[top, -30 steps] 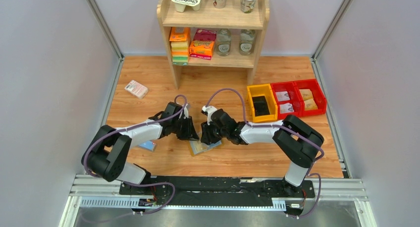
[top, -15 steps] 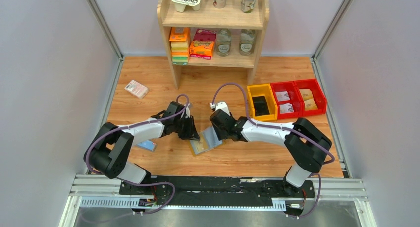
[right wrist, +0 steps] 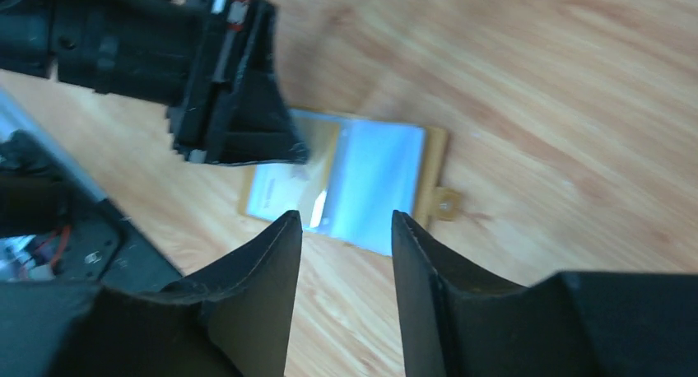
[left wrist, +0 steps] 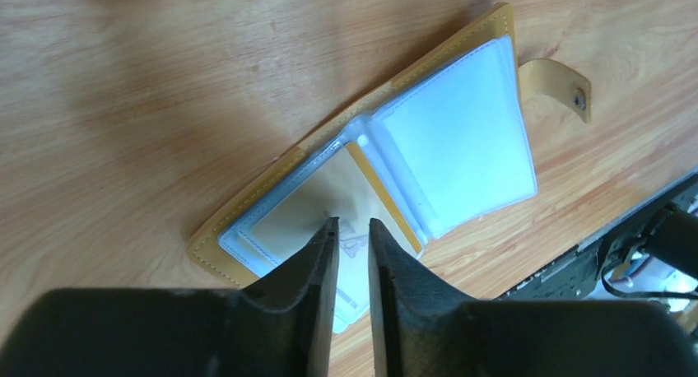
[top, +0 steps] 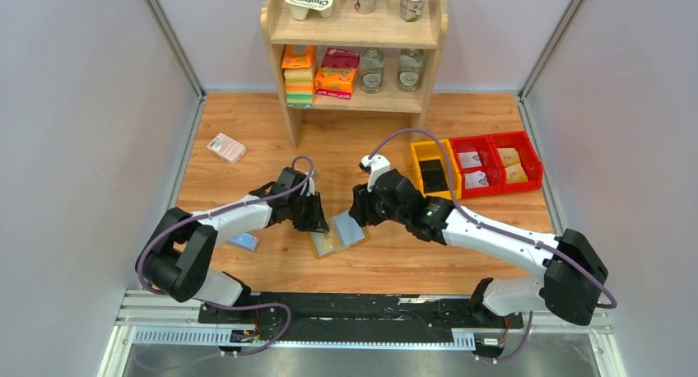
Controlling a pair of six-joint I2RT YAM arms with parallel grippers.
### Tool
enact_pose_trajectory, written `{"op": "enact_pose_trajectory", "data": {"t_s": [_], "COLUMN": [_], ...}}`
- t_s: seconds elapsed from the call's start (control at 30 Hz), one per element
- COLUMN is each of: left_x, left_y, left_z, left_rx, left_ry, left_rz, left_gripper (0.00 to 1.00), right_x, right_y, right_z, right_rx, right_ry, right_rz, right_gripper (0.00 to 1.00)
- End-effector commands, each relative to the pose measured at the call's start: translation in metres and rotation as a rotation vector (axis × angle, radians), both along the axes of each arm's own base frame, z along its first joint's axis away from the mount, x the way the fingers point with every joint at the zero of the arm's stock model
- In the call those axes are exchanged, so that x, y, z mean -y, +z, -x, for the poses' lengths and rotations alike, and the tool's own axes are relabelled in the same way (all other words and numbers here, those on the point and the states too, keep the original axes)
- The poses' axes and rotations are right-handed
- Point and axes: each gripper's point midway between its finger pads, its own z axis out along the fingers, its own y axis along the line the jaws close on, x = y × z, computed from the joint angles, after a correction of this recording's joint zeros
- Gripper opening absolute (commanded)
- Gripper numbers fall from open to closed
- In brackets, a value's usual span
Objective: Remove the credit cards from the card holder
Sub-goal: Remove the credit card from the card holder.
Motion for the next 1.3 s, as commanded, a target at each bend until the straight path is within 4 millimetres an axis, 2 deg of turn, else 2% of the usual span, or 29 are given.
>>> {"op": "enact_pose_trajectory", "data": {"t_s": [0.0, 0.07, 0.13, 0.27, 0.5, 0.6, 0.73, 0.87, 1.13, 1.27], "left_x": [-0.014, -0.018, -0.023, -0.029, -0.037, -0.038, -0.039, -0.039, -0.047, -0.052], "left_y": [0.017, 0.03, 0.039, 0.04, 0.001, -0.011, -0.023, -0.029, -0.034, -0.038], "left_z": [-0.005, -0.009, -0.01, -0.003, 0.016, 0.019, 0.025, 0.028, 0.03, 0.032], "left_rx": [0.07, 0.113, 0.15, 0.144, 0.04, 0.022, -0.012, -0.032, -0.032, -0.038], "left_ry": [0.042, 0.076, 0.101, 0.108, 0.099, 0.09, 0.076, 0.073, 0.068, 0.062], "left_rz": [-0.056, -0.051, -0.054, -0.066, -0.112, -0.125, -0.136, -0.135, -0.185, -0.214], "left_gripper": [0.33, 0.35, 0.36, 0.34, 0.21, 0.17, 0.15, 0.14, 0.11, 0.09], "right_x": [-0.042, -0.054, -0.062, -0.078, -0.083, -0.081, -0.084, -0.09, -0.097, -0.097], "right_y": [-0.01, -0.014, -0.027, -0.043, -0.079, -0.095, -0.104, -0.097, -0.049, -0.036], "right_z": [0.021, 0.024, 0.025, 0.026, 0.012, 0.012, 0.017, 0.023, 0.022, 0.023], "right_rx": [-0.102, -0.131, -0.17, -0.228, -0.303, -0.324, -0.354, -0.361, -0.329, -0.351], "right_ry": [0.173, 0.196, 0.206, 0.227, 0.164, 0.147, 0.17, 0.216, 0.266, 0.287], "right_rz": [-0.159, -0.214, -0.239, -0.266, -0.232, -0.202, -0.199, -0.243, -0.422, -0.509], "right_gripper": [0.45, 0.44, 0.43, 0.41, 0.4, 0.41, 0.41, 0.4, 0.35, 0.31]}}
